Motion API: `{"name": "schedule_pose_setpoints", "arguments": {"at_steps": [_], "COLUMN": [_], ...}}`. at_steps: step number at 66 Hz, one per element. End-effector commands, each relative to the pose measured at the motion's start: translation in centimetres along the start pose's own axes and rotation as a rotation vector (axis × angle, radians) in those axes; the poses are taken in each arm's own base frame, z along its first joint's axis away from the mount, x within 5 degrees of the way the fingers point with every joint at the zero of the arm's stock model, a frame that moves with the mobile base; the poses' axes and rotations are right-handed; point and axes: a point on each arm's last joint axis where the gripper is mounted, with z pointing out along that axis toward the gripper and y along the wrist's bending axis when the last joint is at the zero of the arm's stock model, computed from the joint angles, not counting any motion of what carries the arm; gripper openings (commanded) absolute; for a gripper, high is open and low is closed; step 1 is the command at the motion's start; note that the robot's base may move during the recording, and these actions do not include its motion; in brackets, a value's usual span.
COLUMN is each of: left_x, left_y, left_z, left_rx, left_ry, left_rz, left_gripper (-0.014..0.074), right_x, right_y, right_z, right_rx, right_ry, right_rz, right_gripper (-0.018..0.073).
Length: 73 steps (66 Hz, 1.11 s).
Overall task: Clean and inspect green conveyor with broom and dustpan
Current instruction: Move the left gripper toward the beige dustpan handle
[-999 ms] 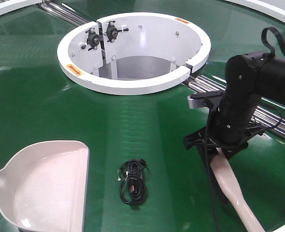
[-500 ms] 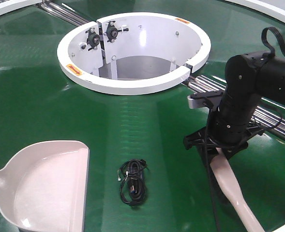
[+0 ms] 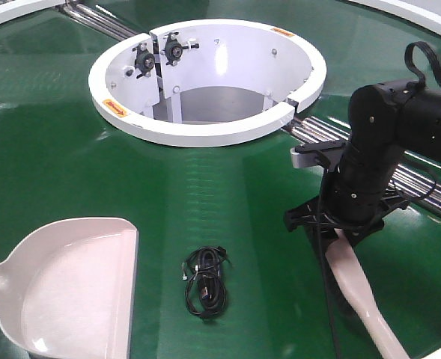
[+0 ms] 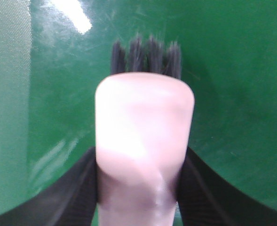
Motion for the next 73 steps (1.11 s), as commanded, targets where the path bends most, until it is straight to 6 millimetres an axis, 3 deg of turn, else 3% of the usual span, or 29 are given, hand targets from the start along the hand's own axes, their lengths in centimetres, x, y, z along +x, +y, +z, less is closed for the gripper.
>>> {"name": "schedule_pose_setpoints", "arguments": {"at_steps": [1,12,22,58,73], "left_x": [0.4,0.1,-0.3,1.0,1.2], "left_y": [2.1,5.4,7.0,7.1,7.1], "left_z": [0.5,2.9,5.1,11.6,13.2], "left_rx": [0.112,0.210,0.269,0.487,0.530], "left_ry": [0.042,0.055,0.057,0.090,0.129], "left_rz": [-0.018,-0.082,-0.071,-0.128,-0.090], "left_gripper": [0.0569,0.0569,0.0569,0.0569,0.0569], "right_x": [0.8,0.8,0.8,0.8,0.8], "right_y": [-0.2,-0.2,-0.2,-0.2,-0.2], "right_z": [-2.1,-2.1,-2.1,-2.1,-2.1], "right_rx": [0.006,0.006,0.006,0.006,0.006], "right_ry": [-0.012,-0.010,-0.010,-0.010,-0.010], "right_rz": [-0.004,-0.004,-0.004,-0.004,-0.004], "right_gripper": [-0.0010,-0.0010,-0.0010,-0.0010,-0.0010]}}
